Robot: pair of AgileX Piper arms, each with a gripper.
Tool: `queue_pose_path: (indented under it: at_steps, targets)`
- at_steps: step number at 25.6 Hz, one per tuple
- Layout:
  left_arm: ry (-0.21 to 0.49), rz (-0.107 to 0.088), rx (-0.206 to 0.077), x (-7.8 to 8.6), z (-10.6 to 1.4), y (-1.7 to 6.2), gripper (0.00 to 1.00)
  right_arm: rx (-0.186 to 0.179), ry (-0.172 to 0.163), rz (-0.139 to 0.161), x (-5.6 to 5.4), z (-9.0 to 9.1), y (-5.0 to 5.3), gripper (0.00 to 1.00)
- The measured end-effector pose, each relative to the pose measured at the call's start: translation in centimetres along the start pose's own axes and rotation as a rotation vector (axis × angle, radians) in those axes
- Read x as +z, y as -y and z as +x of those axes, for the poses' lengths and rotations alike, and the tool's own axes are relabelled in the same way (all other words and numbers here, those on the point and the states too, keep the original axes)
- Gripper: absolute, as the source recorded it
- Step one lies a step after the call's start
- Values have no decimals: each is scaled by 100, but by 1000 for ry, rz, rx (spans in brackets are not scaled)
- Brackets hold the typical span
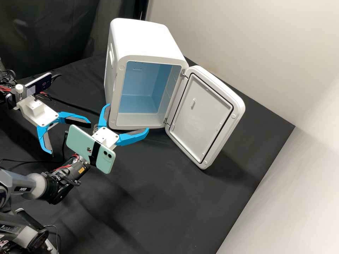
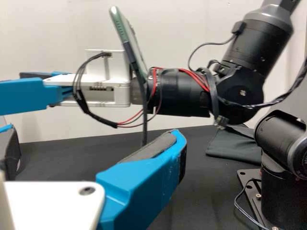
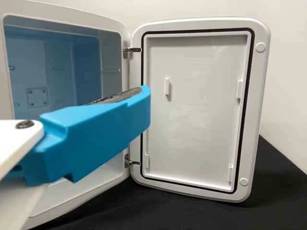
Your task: Place the flask in the incubator
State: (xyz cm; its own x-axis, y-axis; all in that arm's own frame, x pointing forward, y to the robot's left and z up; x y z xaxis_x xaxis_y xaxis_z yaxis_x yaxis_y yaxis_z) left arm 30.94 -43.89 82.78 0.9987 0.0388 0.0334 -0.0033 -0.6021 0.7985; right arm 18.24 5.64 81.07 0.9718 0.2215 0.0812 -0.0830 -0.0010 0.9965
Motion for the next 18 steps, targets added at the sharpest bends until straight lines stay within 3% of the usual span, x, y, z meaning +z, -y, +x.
queue_pose_path:
  at_steps: [10,18]
  targets:
    - [-4,1,-9,-16,-33,33,100,-6,-52,-17,-79,-168,4,100]
    - [-6,5,-13,-36,-42,42,100,-21,-83,-34,-129,-180,28,100]
